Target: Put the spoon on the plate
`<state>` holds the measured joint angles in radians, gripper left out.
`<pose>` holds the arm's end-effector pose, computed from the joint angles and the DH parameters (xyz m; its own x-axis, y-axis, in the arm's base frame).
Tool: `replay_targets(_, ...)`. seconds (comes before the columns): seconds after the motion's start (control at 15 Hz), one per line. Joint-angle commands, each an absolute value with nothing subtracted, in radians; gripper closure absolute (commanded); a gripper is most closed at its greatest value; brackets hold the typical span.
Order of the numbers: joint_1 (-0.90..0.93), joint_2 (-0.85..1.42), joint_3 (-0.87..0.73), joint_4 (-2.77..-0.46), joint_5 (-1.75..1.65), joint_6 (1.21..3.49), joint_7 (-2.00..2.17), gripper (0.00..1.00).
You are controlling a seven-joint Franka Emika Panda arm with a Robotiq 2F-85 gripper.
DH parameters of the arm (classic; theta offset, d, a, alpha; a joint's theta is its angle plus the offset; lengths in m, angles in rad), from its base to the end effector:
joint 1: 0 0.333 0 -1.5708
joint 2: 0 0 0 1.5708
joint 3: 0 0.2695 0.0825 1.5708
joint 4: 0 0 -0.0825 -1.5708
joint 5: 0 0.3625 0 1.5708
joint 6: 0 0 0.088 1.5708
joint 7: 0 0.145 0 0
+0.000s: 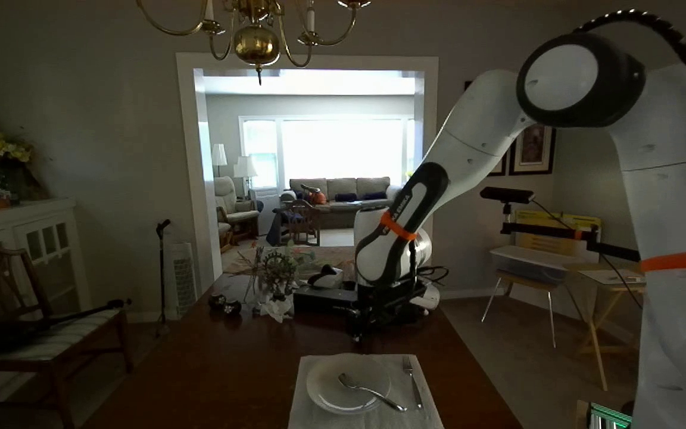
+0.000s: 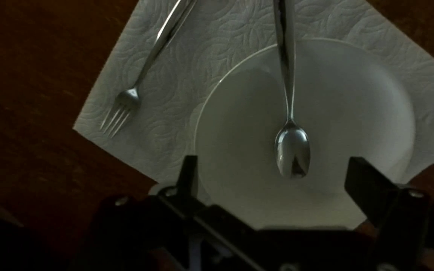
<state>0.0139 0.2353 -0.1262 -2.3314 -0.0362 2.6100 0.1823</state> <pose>0.5004 -0.0592 0.1764 0.9654 -0.2554 0.0520 -0.2576 -0.9654 0.0403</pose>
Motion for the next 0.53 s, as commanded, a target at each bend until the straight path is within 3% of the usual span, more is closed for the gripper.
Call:
replay_targets(0.0, 0.021, 0.048, -0.151, -2.426, -0.071, 2.546, 0.387, 0.00)
replay_targets(0.27, -0.035, -0.096, -0.140, -2.480, -0.097, 2.519, 0.585, 0.00)
replay_targets(0.33, -0.037, -0.011, -0.119, -2.422, -0.065, 2.541, 0.491, 0.00)
replay_targets(0.47, -0.058, -0.064, -0.115, -2.448, -0.065, 2.533, 0.530, 0.00)
